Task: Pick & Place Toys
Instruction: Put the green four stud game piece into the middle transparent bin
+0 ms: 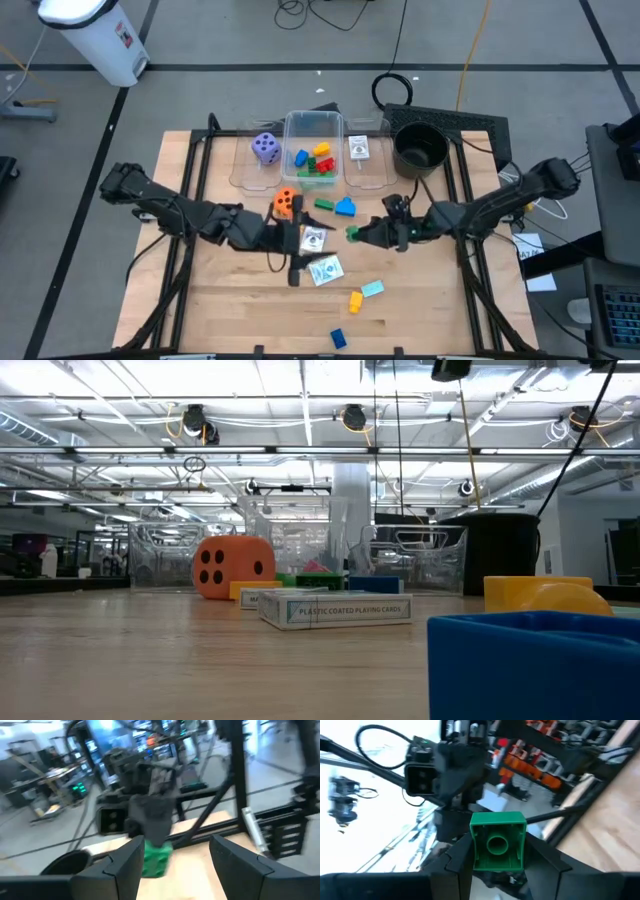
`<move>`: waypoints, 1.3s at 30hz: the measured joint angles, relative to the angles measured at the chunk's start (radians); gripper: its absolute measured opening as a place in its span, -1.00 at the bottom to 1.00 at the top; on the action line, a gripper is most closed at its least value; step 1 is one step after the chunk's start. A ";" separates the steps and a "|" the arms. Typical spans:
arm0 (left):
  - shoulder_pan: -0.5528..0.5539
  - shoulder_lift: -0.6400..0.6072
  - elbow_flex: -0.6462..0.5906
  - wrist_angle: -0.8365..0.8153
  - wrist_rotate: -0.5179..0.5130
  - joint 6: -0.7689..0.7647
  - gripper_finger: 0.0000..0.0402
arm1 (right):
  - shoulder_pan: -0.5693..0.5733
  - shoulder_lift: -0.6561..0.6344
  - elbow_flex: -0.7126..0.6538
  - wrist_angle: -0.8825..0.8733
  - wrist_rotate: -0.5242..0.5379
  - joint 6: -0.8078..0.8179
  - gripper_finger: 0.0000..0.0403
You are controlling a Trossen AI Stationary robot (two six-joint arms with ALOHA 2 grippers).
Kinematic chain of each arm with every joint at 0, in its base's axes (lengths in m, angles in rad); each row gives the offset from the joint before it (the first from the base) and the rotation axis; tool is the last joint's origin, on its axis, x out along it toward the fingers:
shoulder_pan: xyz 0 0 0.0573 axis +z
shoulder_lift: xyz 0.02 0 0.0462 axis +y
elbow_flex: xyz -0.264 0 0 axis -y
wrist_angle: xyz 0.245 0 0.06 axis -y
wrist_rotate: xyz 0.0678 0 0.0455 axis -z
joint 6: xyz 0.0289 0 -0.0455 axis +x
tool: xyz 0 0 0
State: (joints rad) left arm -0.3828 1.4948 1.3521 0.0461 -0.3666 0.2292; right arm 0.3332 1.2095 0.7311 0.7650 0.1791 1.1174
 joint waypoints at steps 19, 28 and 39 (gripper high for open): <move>0.097 0.014 0.013 0.037 0.024 -0.057 0.14 | -0.176 0.046 0.000 0.199 -0.236 0.079 -0.36; 0.119 0.139 0.218 -0.153 -0.003 0.026 0.14 | -0.222 0.043 -0.002 0.242 -0.312 0.128 -0.35; 0.171 0.205 0.258 -0.194 -0.016 0.009 0.15 | -0.219 0.047 0.001 0.276 -0.314 0.115 -0.35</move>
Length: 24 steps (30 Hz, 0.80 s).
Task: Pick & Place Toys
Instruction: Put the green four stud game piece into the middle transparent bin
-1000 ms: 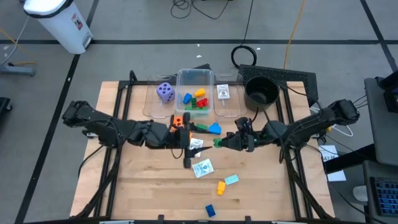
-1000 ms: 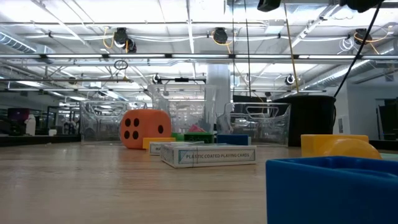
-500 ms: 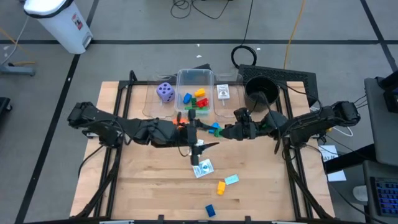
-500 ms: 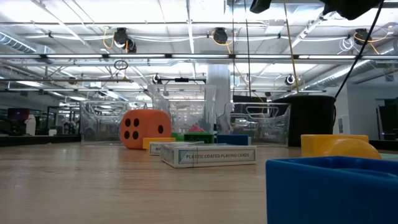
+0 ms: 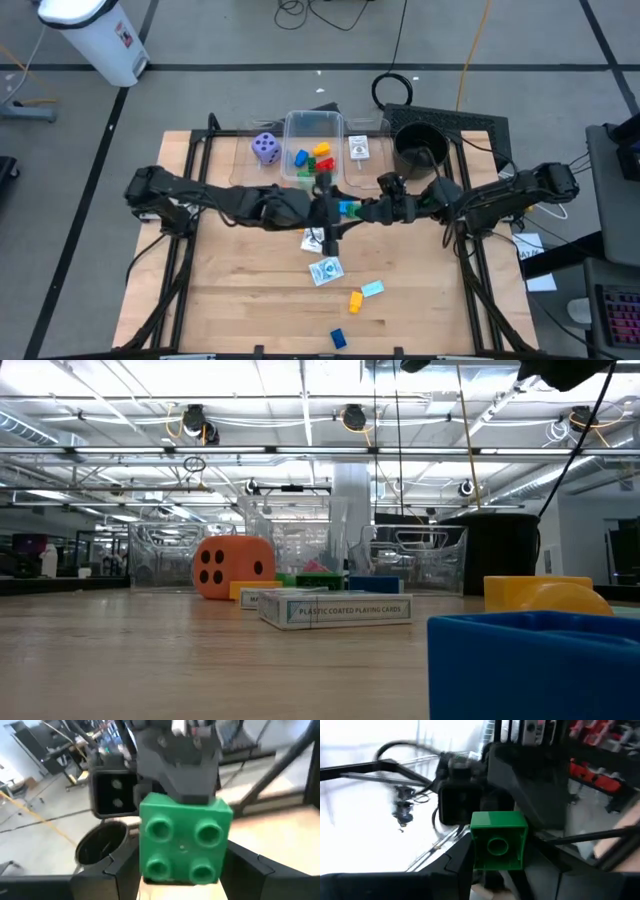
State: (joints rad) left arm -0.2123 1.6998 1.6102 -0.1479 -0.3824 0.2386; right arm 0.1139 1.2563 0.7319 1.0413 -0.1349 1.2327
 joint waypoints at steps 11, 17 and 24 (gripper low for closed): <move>0.009 -0.006 0.004 0.052 0.033 -0.038 0.15 | 0.000 -0.002 0.001 0.034 -0.046 0.008 -0.35; 0.008 -0.007 0.004 0.072 0.053 -0.040 0.15 | 0.000 -0.002 0.001 0.033 -0.070 0.011 -0.35; 0.008 -0.007 0.004 0.110 0.075 -0.079 0.14 | 0.000 -0.002 0.001 0.037 -0.095 0.017 -0.35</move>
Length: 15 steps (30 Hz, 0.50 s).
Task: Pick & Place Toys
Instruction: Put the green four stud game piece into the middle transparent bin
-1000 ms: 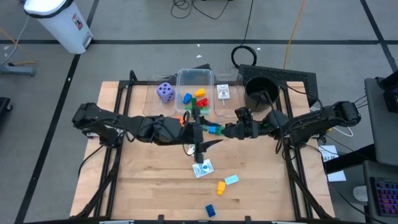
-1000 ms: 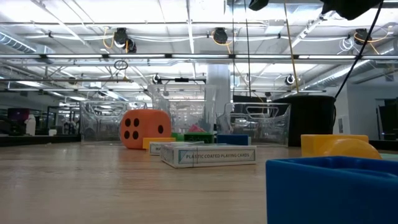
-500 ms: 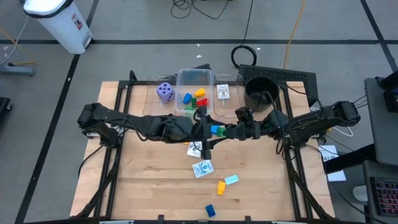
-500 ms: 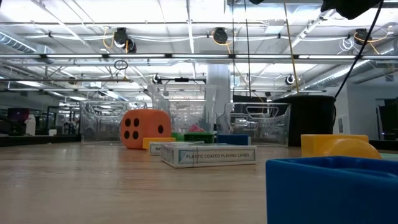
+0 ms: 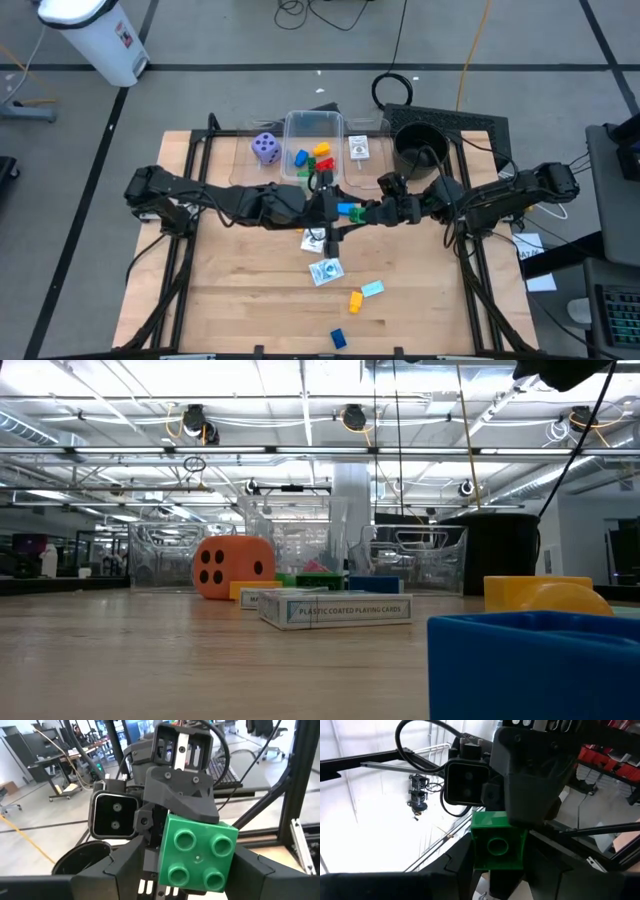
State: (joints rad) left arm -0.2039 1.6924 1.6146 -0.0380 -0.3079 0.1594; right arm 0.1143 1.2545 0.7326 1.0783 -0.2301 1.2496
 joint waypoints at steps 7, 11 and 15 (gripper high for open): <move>-0.010 0.000 0.000 0.040 0.000 -0.004 0.14 | 0.000 0.000 0.000 -0.003 -0.010 0.009 -0.35; -0.012 0.000 0.000 0.041 -0.001 -0.013 0.13 | 0.000 0.000 0.000 -0.005 -0.011 0.015 -0.35; -0.013 0.000 0.000 0.040 0.000 -0.019 -0.04 | 0.000 0.000 0.000 -0.005 -0.010 0.022 -0.35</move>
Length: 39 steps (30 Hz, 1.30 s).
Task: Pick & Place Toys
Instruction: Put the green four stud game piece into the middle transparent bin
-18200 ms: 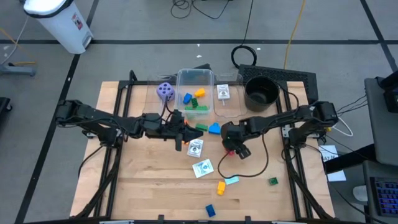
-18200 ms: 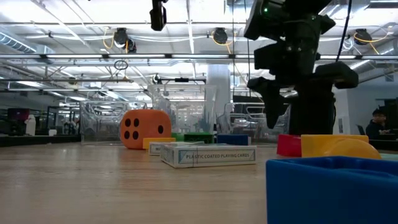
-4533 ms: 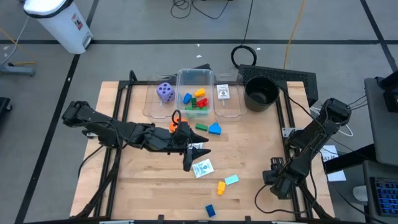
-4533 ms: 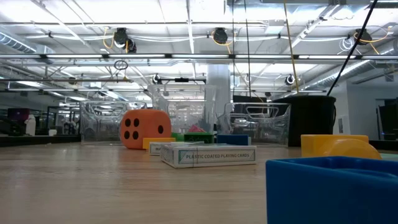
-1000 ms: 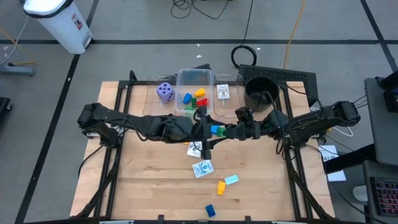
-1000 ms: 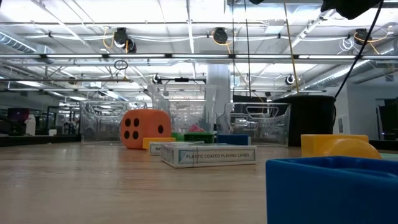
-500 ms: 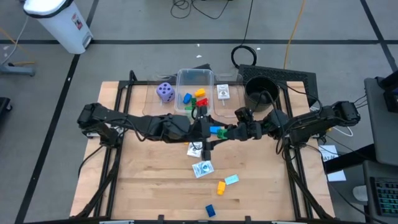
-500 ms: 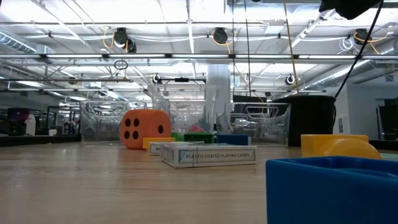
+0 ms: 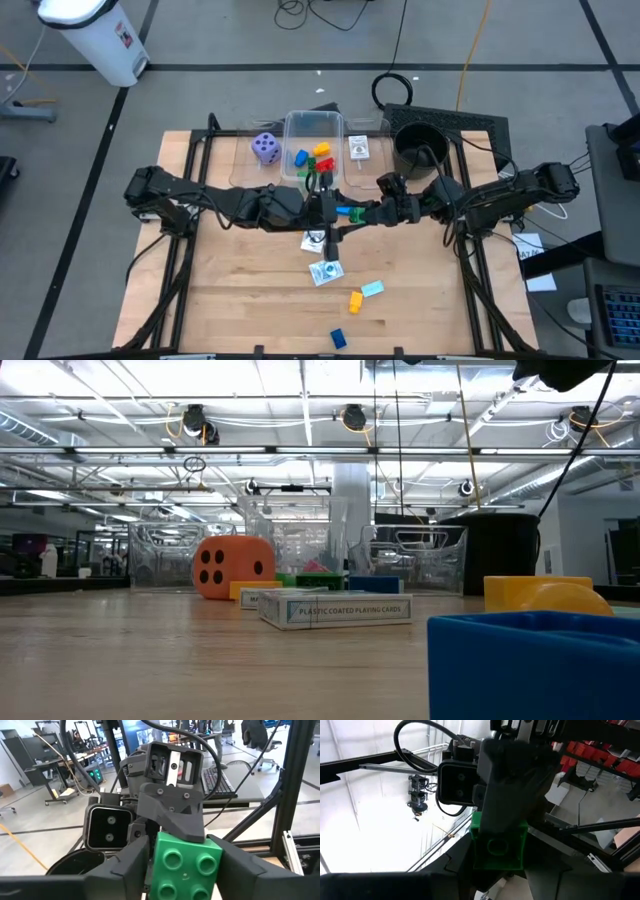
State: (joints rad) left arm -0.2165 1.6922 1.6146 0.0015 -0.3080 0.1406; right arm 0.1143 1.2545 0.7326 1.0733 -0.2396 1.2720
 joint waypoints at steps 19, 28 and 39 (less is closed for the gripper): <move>0.011 -0.009 0.003 0.031 -0.027 -0.003 -0.31 | -0.024 0.002 -0.003 0.010 -0.014 0.013 0.05; 0.047 -0.126 0.003 -0.086 0.003 -0.007 -0.26 | -0.145 0.002 -0.003 0.022 0.011 0.018 0.19; 0.274 -0.258 0.002 -0.460 0.156 -0.121 -0.26 | -0.223 0.001 -0.003 0.021 0.180 -0.071 0.20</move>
State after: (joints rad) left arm 0.0576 1.4340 1.6167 -0.4588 -0.1518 0.0192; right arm -0.1085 1.2556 0.7300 1.0942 -0.0597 1.2013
